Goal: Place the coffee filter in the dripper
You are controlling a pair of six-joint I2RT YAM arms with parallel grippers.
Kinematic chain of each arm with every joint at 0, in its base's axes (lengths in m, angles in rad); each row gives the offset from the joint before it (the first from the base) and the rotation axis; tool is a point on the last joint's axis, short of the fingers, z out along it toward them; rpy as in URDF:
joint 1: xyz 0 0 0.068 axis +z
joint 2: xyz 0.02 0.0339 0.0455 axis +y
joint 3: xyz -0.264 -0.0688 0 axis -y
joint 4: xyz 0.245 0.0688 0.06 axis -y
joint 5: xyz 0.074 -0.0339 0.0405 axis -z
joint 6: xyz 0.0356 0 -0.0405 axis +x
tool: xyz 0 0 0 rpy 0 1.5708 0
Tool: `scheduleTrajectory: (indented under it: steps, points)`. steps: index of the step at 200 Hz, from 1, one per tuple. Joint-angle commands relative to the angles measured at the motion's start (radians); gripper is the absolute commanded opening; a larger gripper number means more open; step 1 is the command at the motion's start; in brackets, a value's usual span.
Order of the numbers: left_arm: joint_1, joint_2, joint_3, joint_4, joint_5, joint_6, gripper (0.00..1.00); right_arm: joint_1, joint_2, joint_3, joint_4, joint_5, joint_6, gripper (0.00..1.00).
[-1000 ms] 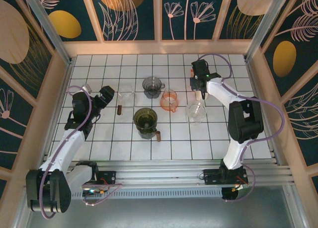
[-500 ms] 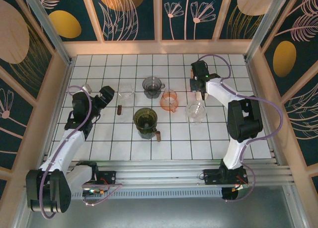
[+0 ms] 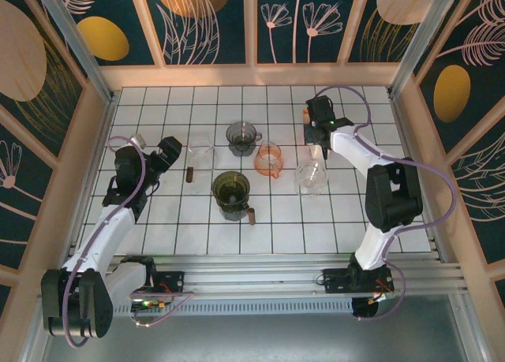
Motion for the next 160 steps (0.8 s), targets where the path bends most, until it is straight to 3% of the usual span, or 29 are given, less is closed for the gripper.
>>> scheduleTrajectory:
  steps: [1,160]
  points:
    - [-0.001,0.003,-0.011,0.031,0.009,0.012,0.99,0.005,-0.052,-0.013,0.011,-0.004,0.016,0.00]
    - [0.000,0.005,-0.002,0.041,0.028,0.006,0.99,0.057,-0.275,-0.097,0.009,0.066,0.048,0.00]
